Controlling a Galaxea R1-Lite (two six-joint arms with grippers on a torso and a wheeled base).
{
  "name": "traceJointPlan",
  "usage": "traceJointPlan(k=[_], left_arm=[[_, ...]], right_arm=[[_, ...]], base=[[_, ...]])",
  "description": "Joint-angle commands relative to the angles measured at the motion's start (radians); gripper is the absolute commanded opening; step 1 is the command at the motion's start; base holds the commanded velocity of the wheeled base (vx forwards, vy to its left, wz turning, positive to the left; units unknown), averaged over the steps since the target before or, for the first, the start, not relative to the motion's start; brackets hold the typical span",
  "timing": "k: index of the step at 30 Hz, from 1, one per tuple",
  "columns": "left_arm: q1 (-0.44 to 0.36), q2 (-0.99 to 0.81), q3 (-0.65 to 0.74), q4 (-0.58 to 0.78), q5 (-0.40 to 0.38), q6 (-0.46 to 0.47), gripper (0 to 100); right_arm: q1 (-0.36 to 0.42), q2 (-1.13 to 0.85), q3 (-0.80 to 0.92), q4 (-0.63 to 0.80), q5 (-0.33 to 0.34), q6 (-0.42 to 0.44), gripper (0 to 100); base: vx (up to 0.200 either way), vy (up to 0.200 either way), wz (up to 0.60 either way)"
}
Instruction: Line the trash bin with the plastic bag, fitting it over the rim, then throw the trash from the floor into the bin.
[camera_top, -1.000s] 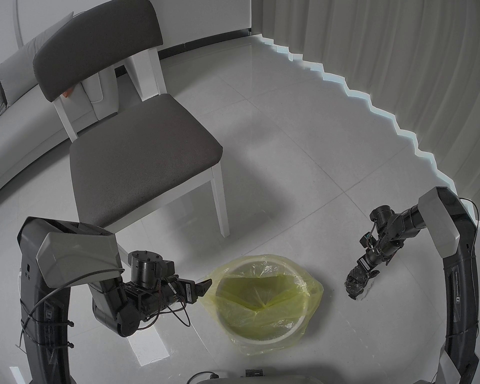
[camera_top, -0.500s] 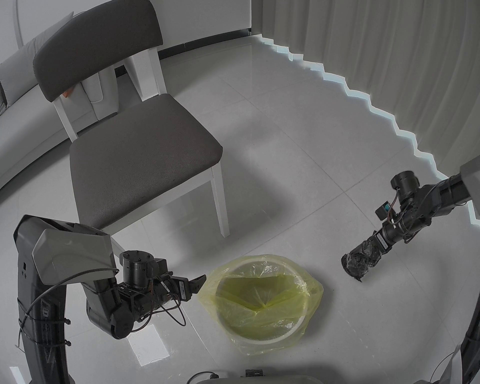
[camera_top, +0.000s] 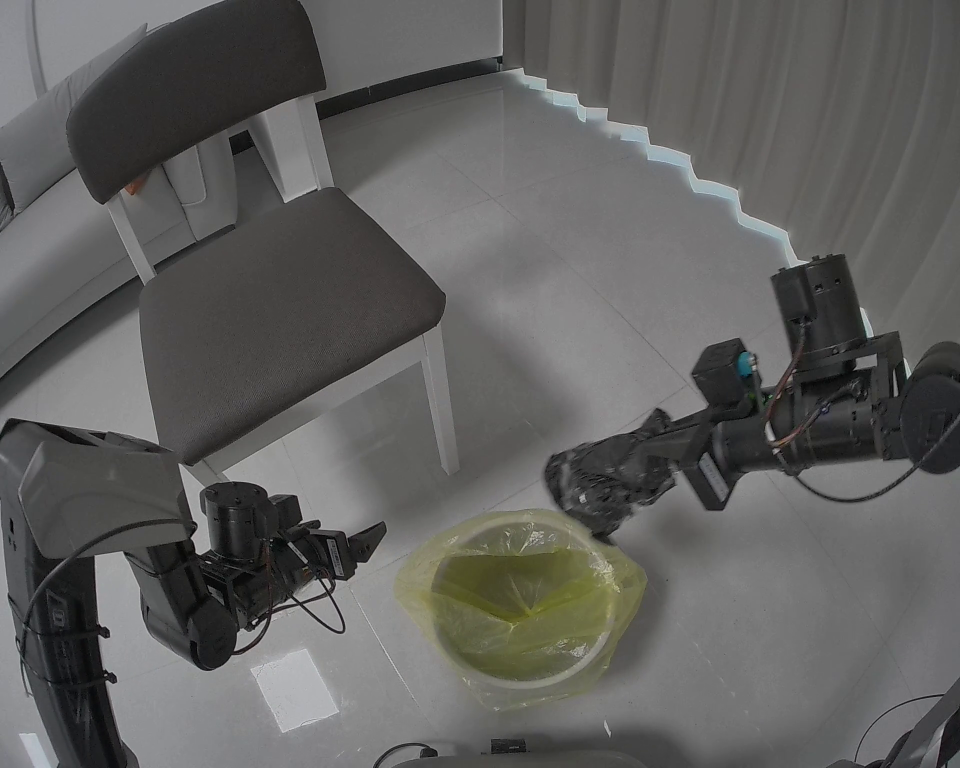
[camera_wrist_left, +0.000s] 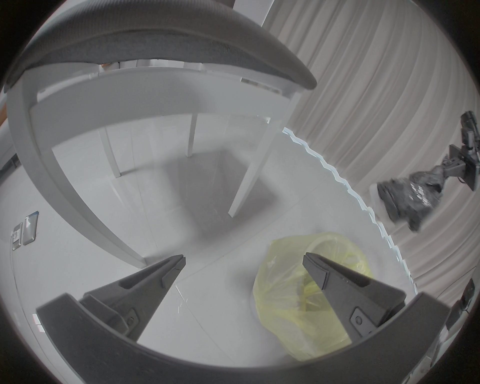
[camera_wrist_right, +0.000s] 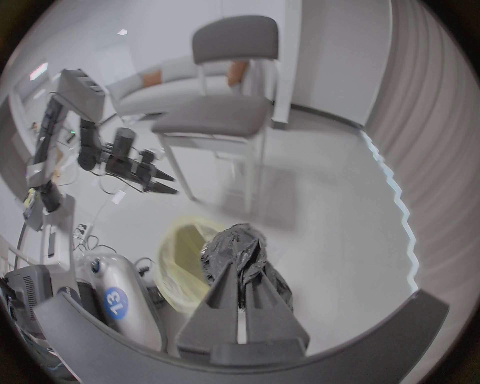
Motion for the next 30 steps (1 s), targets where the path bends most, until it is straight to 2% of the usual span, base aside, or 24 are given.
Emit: traceJointPlan(k=[1,6,13,21,30], left_arm=[[0.037,-0.139,0.035,-0.006,-0.016,-0.012,100],[0.045,-0.164,0.038,-0.009,-0.025,-0.012,100],[0.055,-0.185,0.045,-0.011,-0.047,-0.012,100],[0.069,-0.184,0.047,-0.011,-0.048,-0.012,100],[0.064,-0.176,0.067,-0.014,-0.053,-0.012,100]], right_arm=[[0.206,0.123,0.058,-0.160,-0.007,0.047,0],[0.246,0.216,0.058,-0.179,-0.007,0.066,0],[0.229,0.298,0.024,-0.199,-0.004,0.067,0],[0.214,0.298,-0.007,-0.206,0.005,0.074,0],[0.215,0.290,0.121,-0.211,0.006,0.070,0]], base=[[0.000,0.000,0.00],[0.000,0.000,0.00],[0.000,0.000,0.00],[0.000,0.000,0.00],[0.000,0.000,0.00]])
